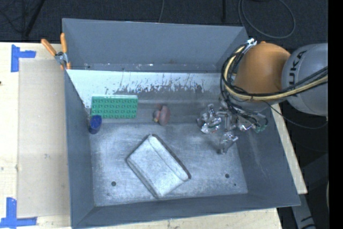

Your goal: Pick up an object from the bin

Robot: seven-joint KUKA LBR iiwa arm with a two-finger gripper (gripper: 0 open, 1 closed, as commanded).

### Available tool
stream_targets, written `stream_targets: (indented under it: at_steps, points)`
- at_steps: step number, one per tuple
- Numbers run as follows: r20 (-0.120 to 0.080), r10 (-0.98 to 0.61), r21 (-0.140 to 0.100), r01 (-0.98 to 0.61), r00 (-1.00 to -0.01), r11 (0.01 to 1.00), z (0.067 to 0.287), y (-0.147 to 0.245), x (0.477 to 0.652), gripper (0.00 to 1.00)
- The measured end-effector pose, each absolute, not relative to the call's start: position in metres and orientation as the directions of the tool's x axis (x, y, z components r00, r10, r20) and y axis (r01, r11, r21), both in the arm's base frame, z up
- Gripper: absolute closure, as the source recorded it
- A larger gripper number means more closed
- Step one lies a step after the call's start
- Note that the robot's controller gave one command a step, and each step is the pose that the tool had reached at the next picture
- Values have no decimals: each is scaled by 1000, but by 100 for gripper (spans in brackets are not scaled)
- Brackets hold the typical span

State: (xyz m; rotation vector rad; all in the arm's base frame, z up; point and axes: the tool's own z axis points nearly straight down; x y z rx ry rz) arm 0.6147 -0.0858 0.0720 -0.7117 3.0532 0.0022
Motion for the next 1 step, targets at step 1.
stream_targets:
  at_steps: [1]
  points:
    - [-4,-284,-1,-284,-959,959,75,-122,623,0]
